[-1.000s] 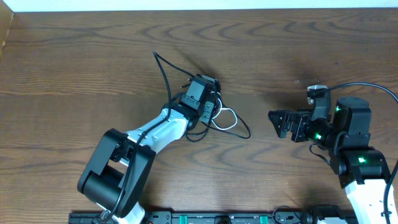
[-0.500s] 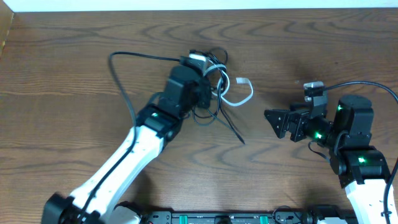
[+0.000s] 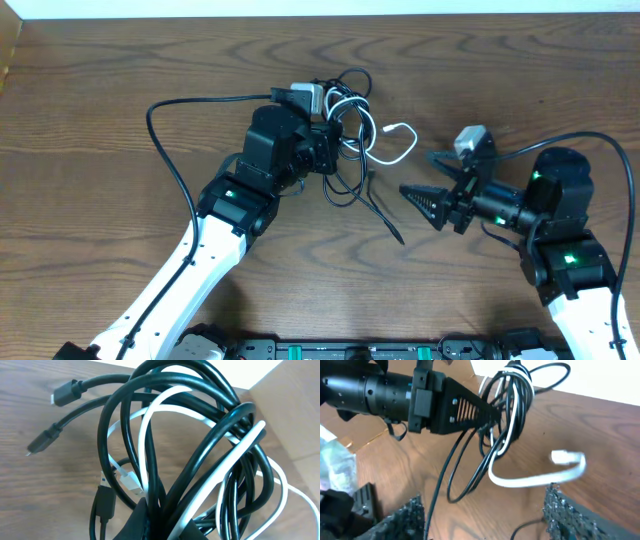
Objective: Untangle cables
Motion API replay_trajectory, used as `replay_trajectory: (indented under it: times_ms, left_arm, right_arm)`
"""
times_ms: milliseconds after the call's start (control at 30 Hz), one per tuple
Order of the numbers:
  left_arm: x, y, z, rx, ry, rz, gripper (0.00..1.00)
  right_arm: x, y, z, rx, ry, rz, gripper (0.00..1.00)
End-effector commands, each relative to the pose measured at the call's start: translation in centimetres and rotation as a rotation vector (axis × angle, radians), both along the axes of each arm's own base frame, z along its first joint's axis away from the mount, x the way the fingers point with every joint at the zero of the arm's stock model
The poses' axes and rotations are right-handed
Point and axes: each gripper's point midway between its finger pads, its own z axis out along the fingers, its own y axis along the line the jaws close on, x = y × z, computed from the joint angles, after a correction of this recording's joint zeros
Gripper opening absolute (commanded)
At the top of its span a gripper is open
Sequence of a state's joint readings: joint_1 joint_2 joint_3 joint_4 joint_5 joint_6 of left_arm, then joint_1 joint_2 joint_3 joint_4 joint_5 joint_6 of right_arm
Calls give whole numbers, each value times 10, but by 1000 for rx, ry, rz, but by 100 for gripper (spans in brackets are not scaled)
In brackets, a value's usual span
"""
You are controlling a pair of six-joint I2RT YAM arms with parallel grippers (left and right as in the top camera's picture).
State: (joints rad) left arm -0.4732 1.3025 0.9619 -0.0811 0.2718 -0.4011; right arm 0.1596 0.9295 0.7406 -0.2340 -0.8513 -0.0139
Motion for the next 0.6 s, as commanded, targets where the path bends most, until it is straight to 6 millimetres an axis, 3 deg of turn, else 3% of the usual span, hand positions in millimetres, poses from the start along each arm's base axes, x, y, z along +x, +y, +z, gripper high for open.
replay_trajectory:
  times_ms: [0,233,367,433,567]
  left_arm:
    - [-12,-19,23,-74,-14,-89,7]
    - [-31,-45,22,-65,-17,-162,8]
    - [-40,-55,23,-67,-20,-194,8]
    - [-41,-57,23,-62,-22,-195,7]
    - [-40,-57,19,-30,-32,-160,8]
  right_arm:
    - [12,-1,2,-77,-81,-62,73]
    - [27,2,-5,-108,-92,-107,72]
    - [40,1,-22,-129,-49,-129,73]
    - [46,2,-30,-134,-26,-129,76]
    - [55,4,-28,-96,-11,-149,72]
